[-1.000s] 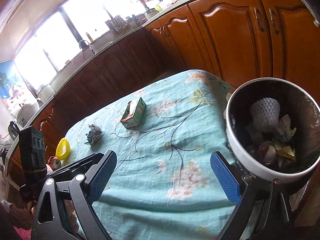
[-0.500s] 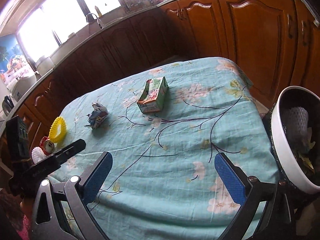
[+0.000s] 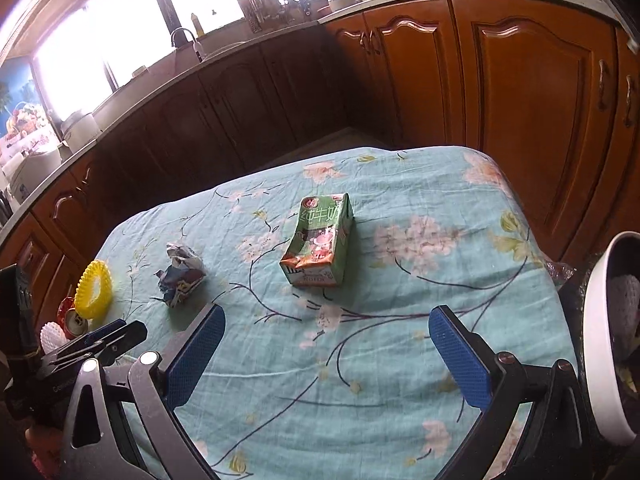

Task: Collect trash
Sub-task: 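Move both open tools back toward the crumpled foil paper and milk carton, then grasp the crumpled foil paper with the left tool while the right tool grasps the green milk carton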

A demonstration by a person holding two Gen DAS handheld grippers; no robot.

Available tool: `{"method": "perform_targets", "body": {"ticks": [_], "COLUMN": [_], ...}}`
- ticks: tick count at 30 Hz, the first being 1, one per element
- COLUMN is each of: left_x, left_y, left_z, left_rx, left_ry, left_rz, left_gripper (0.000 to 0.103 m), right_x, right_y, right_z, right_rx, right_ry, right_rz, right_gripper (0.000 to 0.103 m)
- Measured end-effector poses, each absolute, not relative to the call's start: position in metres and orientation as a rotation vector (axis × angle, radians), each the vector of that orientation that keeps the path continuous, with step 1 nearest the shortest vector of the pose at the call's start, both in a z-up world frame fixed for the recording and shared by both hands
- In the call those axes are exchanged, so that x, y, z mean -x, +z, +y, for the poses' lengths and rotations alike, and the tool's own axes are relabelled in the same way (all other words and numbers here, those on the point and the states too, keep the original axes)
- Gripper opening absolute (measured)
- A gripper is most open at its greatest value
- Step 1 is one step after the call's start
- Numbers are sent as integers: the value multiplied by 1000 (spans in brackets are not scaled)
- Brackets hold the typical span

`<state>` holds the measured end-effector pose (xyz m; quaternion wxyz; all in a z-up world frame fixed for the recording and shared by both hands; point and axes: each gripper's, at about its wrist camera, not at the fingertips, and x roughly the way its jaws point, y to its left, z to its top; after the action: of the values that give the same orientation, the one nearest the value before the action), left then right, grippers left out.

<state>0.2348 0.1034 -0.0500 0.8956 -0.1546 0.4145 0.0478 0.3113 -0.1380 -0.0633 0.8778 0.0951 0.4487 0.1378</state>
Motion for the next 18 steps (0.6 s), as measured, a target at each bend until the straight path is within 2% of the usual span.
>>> {"method": "perform_targets", "body": {"ticks": [10, 13, 16, 17, 18], "left_x": [-286, -303, -316, -318, -320], "left_y": [-59, -67, -79, -83, -86], "left_z": [109, 110, 111, 111, 111], "left_rx": [218, 210, 216, 220, 220], "left_ry": [78, 79, 86, 90, 94], "left_rz": [888, 911, 948, 957, 962], "left_gripper": [78, 78, 77, 75, 66], "right_x": [-369, -383, -393, -395, -396], "right_y": [-84, -96, -109, -113, -117], "right_z": [-110, -105, -101, -101, -103], "right_rx": [-156, -149, -142, -146, -152], "right_ry": [284, 272, 257, 258, 258], "right_rz": [983, 1013, 1045, 1053, 1061], "right_gripper": [100, 97, 87, 79, 68]}}
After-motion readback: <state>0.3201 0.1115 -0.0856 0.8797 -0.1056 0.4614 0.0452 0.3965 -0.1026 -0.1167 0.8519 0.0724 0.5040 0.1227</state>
